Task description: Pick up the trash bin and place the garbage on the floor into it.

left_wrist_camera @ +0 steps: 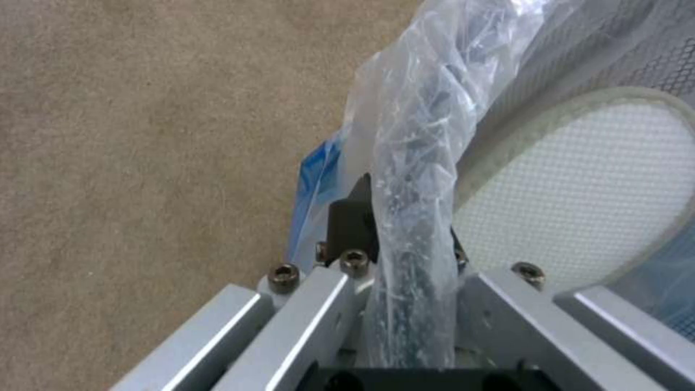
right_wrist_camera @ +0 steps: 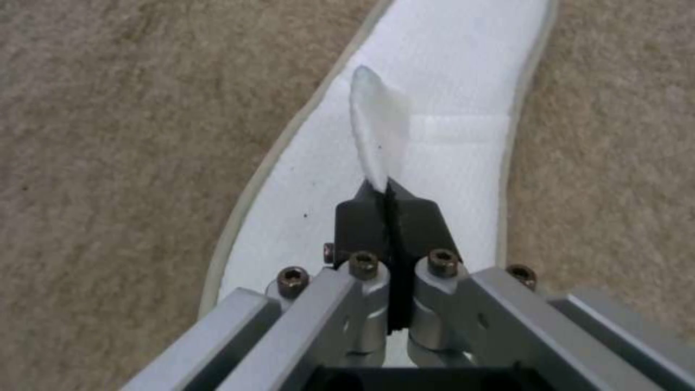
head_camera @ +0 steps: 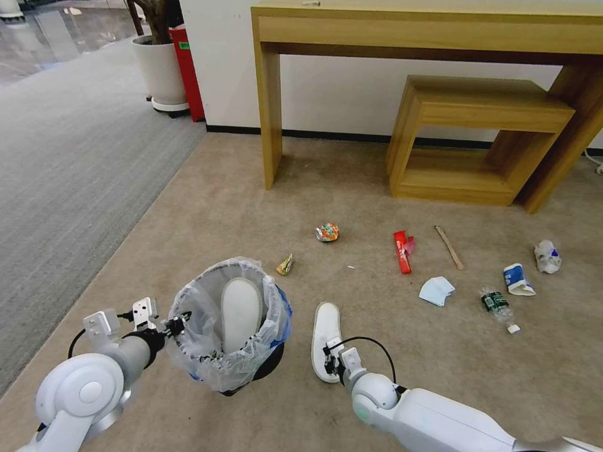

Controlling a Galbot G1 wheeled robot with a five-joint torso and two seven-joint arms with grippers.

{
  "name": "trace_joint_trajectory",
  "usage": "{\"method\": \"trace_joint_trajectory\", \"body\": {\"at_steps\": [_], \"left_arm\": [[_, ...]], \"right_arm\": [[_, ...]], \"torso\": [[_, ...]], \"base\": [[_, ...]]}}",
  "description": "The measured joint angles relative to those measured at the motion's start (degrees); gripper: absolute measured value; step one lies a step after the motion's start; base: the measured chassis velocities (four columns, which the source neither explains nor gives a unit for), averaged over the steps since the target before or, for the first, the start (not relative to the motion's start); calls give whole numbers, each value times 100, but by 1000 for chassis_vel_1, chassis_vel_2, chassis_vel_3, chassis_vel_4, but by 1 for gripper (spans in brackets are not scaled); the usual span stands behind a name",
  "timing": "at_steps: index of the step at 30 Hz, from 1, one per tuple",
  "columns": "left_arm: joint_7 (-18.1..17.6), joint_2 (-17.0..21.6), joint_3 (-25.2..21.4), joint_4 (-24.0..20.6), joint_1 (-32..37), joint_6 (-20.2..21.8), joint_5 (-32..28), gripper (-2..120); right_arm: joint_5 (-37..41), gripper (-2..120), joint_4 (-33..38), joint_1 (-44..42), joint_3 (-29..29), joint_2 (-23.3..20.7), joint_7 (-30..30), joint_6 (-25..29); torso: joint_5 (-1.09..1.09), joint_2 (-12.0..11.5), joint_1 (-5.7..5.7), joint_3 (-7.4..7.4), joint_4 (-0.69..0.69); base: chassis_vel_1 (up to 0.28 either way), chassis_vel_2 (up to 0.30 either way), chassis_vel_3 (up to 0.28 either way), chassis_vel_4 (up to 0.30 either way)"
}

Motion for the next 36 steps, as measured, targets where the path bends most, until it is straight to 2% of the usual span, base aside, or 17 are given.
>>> {"method": "trace_joint_trajectory", "body": {"at_steps": [16,28,36], "left_arm": [[8,-4,23,91,1,0,60,1],[12,-23,92,214,-26,-1,160,1],[15,-22,111,215,-22,3,186,1]], "right_arm": [[-44,0,244,-194,317,-295,-99,205],[-93,0,1034,-807,1314,-1066,-190,404],[-174,0,1423,-1024,1807,-1281,-250,540]], "torso": [[1,0,0,0,0],[0,0,0,0,-1],[1,0,0,0,0]], "base": [[0,0,0,0],[0,0,0,0],[0,0,0,0]]}}
